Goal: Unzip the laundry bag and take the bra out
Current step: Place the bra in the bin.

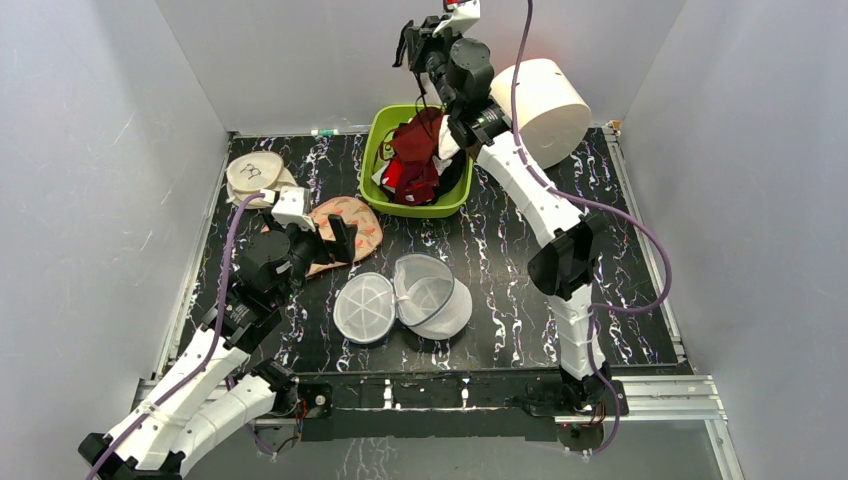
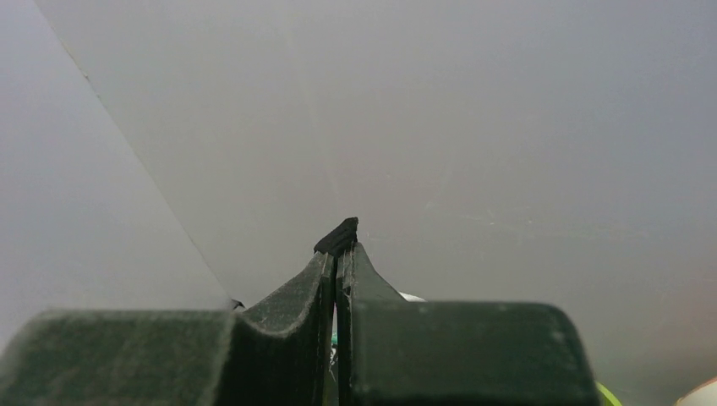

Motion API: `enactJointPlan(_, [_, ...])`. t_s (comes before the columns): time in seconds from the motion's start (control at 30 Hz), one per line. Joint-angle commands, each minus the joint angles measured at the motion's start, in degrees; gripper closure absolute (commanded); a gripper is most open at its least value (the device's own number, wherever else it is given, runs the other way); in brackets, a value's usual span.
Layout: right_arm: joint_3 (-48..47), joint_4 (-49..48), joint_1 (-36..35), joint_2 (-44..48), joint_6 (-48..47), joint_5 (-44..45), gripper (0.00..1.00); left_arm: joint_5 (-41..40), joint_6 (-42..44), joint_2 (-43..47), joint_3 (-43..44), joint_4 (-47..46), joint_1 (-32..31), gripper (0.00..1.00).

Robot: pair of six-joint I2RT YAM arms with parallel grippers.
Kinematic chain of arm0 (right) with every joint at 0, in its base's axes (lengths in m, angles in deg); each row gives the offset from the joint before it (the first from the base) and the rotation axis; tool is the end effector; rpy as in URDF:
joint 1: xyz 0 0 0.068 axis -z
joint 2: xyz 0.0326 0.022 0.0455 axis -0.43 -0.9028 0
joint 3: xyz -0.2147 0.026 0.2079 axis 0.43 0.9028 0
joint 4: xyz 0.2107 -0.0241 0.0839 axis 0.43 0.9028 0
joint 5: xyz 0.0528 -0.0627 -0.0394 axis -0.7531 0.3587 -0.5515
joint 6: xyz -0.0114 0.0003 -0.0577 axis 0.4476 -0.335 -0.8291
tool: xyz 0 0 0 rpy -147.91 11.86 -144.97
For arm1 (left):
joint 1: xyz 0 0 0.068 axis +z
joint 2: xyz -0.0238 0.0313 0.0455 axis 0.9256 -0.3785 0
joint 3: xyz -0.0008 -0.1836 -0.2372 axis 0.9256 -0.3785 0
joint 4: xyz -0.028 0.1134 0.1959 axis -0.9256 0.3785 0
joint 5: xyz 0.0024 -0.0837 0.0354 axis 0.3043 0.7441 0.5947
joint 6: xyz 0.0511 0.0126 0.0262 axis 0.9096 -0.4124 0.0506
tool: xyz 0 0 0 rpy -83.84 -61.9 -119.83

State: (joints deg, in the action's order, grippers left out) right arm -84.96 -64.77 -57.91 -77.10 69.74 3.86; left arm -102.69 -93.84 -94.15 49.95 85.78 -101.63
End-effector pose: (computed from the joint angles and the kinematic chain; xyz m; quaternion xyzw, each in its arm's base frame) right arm 0.4053 0.2488 0.5025 -0.0430 0.6014 0.2435 0.7597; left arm 0.1018 -0.0539 0.3681 0.0387 0.7264 -0.1717 0.6643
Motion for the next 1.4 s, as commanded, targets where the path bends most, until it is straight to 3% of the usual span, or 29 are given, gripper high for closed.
enactJointPlan(0.0, [-0.3,-5.6,1.4,-0.5,2.7,-3.1,1.0,-2.7,-0.3,0.2,-0.1,0.3,0.2,0.02])
enactJointPlan(0.33, [1.0,-2.2,2.4,-6.8,10.6,-11.9,1.0,-2.1,-0.3,-0.5,-0.3,-0.1,0.4,0.02])
enactJointPlan(0.8, [3.0,-5.6,1.1,-13.2,18.9,-19.7,1.0,-2.0,-0.3,-1.0,-0.4,-0.1,0.6,0.02])
enactJointPlan(0.93, [6.3,-5.1,1.1,-12.7,19.8,-19.1,1.0,-1.6,-0.3,-1.1,-0.4,-0.2,0.6,0.02])
enactJointPlan(1.1, [12.9,-2.2,1.2,-10.1,16.1,-12.3,1.0,-1.6,-0.3,-1.0,-0.5,-0.3,0.6,0.02])
enactJointPlan(1.37, [15.1,5.3,1.6,-12.8,11.3,-5.9,1.0,-1.6,-0.4,-1.0,-0.6,-0.3,0.6,0.02])
